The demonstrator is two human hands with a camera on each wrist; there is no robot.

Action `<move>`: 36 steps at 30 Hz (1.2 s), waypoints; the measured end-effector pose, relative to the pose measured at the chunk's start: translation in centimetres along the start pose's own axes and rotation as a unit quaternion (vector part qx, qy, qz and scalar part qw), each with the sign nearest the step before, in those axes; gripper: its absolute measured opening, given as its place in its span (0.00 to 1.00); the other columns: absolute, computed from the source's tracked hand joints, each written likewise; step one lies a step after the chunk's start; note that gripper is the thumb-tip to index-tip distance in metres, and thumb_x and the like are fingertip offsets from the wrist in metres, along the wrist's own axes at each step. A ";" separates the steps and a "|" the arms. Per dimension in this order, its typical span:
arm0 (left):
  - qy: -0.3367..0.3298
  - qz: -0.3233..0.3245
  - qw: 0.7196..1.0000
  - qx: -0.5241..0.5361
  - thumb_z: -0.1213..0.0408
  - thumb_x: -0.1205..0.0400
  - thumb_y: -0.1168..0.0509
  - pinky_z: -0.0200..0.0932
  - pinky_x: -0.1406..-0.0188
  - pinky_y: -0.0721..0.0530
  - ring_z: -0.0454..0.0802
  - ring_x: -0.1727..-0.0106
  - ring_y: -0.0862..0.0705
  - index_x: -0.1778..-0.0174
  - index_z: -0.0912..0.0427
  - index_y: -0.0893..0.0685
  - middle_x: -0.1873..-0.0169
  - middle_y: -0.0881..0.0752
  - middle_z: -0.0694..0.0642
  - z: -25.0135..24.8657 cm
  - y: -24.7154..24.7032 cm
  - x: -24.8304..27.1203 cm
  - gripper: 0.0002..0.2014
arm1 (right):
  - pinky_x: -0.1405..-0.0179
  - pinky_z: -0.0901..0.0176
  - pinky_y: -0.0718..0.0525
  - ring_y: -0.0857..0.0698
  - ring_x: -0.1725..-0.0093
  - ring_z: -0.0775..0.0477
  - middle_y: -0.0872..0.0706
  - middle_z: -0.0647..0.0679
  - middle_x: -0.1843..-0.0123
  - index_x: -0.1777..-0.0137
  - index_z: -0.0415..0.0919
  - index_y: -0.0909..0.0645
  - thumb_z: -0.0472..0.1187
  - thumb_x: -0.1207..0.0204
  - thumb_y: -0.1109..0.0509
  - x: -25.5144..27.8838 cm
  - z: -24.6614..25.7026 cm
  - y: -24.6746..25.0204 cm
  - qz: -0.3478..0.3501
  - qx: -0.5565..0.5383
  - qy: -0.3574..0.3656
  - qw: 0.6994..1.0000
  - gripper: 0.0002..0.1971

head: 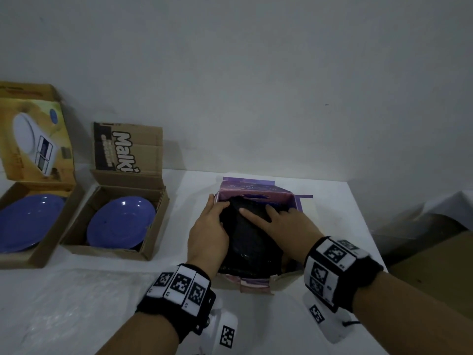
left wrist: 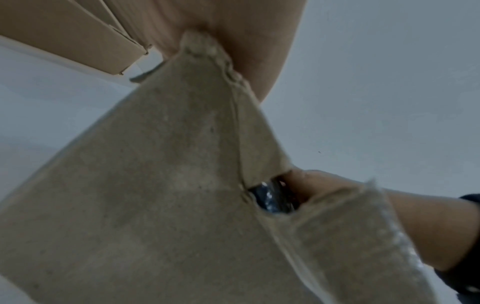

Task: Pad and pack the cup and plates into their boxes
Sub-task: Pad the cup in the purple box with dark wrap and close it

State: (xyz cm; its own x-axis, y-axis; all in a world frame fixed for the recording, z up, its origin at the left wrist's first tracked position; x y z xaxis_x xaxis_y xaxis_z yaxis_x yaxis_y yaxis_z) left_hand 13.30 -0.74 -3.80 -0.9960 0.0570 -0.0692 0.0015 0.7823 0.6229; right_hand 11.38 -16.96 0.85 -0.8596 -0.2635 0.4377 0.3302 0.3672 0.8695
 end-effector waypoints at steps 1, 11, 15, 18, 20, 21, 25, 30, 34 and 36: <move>0.001 0.000 1.000 -0.001 0.77 0.21 0.45 0.36 0.29 0.36 0.43 0.22 0.34 0.32 0.44 0.22 0.20 0.34 0.48 0.0 0.0 0.0 0.27 | 0.38 0.47 0.25 0.21 0.38 0.36 0.37 0.34 0.23 0.21 0.61 0.74 0.47 0.31 0.25 0.1 -0.2 0.1 0.002 0.000 0.003 1.000 0.58; 0.000 -0.006 1.000 0.000 0.71 0.17 0.46 0.30 0.38 0.35 0.43 0.25 0.30 0.33 0.42 0.22 0.22 0.31 0.45 0.2 0.0 -0.1 0.22 | 0.22 0.29 0.52 0.57 0.19 0.24 0.63 0.38 0.16 0.23 0.66 0.76 0.77 0.42 0.34 -0.8 3.3 -1.5 0.009 -0.206 -0.095 0.974 0.60; -0.002 -0.006 1.000 0.000 0.71 0.18 0.44 0.31 0.36 0.35 0.42 0.24 0.31 0.33 0.42 0.22 0.23 0.30 0.46 0.1 0.2 -0.1 0.22 | 0.24 0.27 0.49 0.55 0.20 0.22 0.62 0.35 0.16 0.24 0.65 0.76 0.78 0.42 0.35 -1.0 3.7 -1.6 -0.015 -0.180 -0.100 0.978 0.60; -0.010 -0.002 1.000 0.000 0.71 0.19 0.43 0.36 0.32 0.32 0.41 0.22 0.33 0.32 0.43 0.22 0.23 0.29 0.46 0.1 0.2 -0.1 0.23 | 0.21 0.29 0.52 0.63 0.19 0.26 0.69 0.40 0.17 0.26 0.69 0.78 0.70 0.41 0.25 -0.7 1.7 -0.8 0.070 -0.248 -0.056 0.965 0.63; -0.012 -0.004 1.000 0.005 0.72 0.19 0.43 0.35 0.32 0.34 0.41 0.22 0.34 0.32 0.43 0.22 0.24 0.29 0.46 0.0 0.1 -0.1 0.23 | 0.20 0.31 0.52 0.63 0.19 0.26 0.69 0.40 0.17 0.26 0.68 0.78 0.65 0.40 0.23 -0.4 1.1 -0.5 0.083 -0.259 -0.046 0.961 0.65; -0.011 -0.006 1.000 0.004 0.72 0.19 0.43 0.35 0.32 0.34 0.41 0.22 0.34 0.32 0.44 0.22 0.24 0.29 0.46 0.0 0.1 -0.1 0.23 | 0.20 0.32 0.51 0.62 0.19 0.25 0.68 0.39 0.17 0.25 0.67 0.78 0.65 0.39 0.23 -0.3 1.2 -0.6 0.072 -0.251 -0.046 0.964 0.64; -0.008 -0.007 1.000 -0.001 0.72 0.19 0.42 0.36 0.32 0.32 0.44 0.24 0.31 0.31 0.44 0.23 0.23 0.30 0.47 0.1 0.1 -0.1 0.23 | 0.20 0.33 0.53 0.63 0.19 0.26 0.67 0.38 0.16 0.26 0.66 0.79 0.66 0.40 0.24 0.2 1.8 -1.3 0.022 -0.273 -0.050 0.960 0.64; -0.012 -0.004 1.000 -0.010 0.73 0.19 0.42 0.39 0.31 0.30 0.47 0.25 0.29 0.28 0.46 0.24 0.21 0.32 0.48 0.1 -0.2 -0.1 0.25 | 0.20 0.36 0.63 0.73 0.20 0.35 0.70 0.41 0.17 0.22 0.61 0.74 0.67 0.35 0.28 -0.3 1.6 -1.0 0.017 -0.446 -0.116 0.887 0.60; -0.021 -0.009 1.000 -0.011 0.73 0.19 0.42 0.40 0.30 0.31 0.48 0.24 0.29 0.27 0.47 0.25 0.21 0.32 0.49 0.3 -0.1 -0.2 0.26 | 0.19 0.42 0.59 0.67 0.17 0.41 0.65 0.41 0.15 0.19 0.59 0.69 0.59 0.21 0.39 0.4 0.9 -0.2 -0.021 -0.546 -0.146 0.825 0.44; -0.025 -0.012 1.000 -0.009 0.74 0.19 0.43 0.39 0.30 0.32 0.46 0.23 0.31 0.27 0.47 0.25 0.21 0.32 0.49 0.4 -0.2 -0.2 0.26 | 0.18 0.44 0.50 0.54 0.16 0.43 0.56 0.43 0.14 0.18 0.59 0.65 0.57 0.18 0.48 1.1 0.4 0.1 -0.043 -0.605 -0.162 0.778 0.35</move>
State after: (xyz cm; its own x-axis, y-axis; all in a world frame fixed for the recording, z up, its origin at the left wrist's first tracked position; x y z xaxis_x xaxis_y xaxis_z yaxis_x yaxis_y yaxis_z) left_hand 13.53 -0.64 -4.21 -0.9900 0.0702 -0.1226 -0.0238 0.7729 0.6341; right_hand 10.36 -16.82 1.34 -0.8870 0.0706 0.4564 0.2226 -0.8005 0.5565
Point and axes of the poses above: each hand's wrist, its own x-axis away from the middle knuckle, its own y-axis out of the back of the hand, z = x × y, the point moved 2 cm from there along -x, towards the middle knuckle
